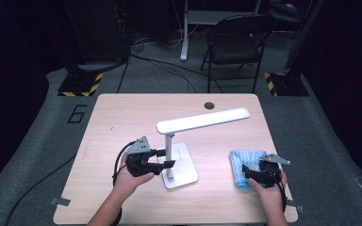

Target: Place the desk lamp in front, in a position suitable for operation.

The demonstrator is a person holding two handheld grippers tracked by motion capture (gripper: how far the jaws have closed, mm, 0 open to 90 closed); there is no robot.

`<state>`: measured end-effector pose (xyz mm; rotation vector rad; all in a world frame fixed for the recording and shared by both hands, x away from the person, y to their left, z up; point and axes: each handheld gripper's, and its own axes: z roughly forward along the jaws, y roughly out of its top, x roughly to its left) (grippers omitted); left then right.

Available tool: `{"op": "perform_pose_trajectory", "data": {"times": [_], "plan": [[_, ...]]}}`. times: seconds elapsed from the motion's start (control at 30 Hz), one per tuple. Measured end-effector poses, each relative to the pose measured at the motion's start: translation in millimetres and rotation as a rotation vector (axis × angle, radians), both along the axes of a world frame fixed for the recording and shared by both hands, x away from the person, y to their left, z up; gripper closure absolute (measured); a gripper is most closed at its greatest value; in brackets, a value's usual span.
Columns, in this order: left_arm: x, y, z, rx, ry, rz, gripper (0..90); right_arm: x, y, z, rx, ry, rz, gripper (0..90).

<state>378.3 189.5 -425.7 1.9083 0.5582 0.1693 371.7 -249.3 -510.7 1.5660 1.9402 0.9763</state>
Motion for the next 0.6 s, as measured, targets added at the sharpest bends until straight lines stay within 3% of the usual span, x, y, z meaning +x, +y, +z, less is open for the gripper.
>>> {"op": "perform_pose_trajectory", "data": {"times": [0.07, 0.23, 0.4, 0.53, 0.6], "plan": [[-0.1, -0.3, -0.2, -0.004, 0.006, 0.000, 47.5, 3.9, 0.8, 0.2, 0.000, -0.018, -0.005, 20.2], [0.3, -0.5, -0.9, -0.005, 0.010, -0.003, 47.2, 14.3, 0.3, -2.1, -0.049, 0.010, -0.006, 19.6], [-0.9, -0.7, -1.1, -0.014, 0.021, 0.001, 46.6, 15.3, 1.6, -8.2, -0.073, 0.023, -0.008, 19.5], [-0.6, -0.4, 0.2, -0.003, 0.006, -0.002, 46.2, 15.7, 3.0, -10.8, -0.078, 0.015, -0.011, 20.1], [-0.8, -0.8, 0.5, -0.015, 0.014, -0.003, 46.2, 14.3, 6.9, -10.5, -0.088, 0.020, -0.016, 24.3]]}}
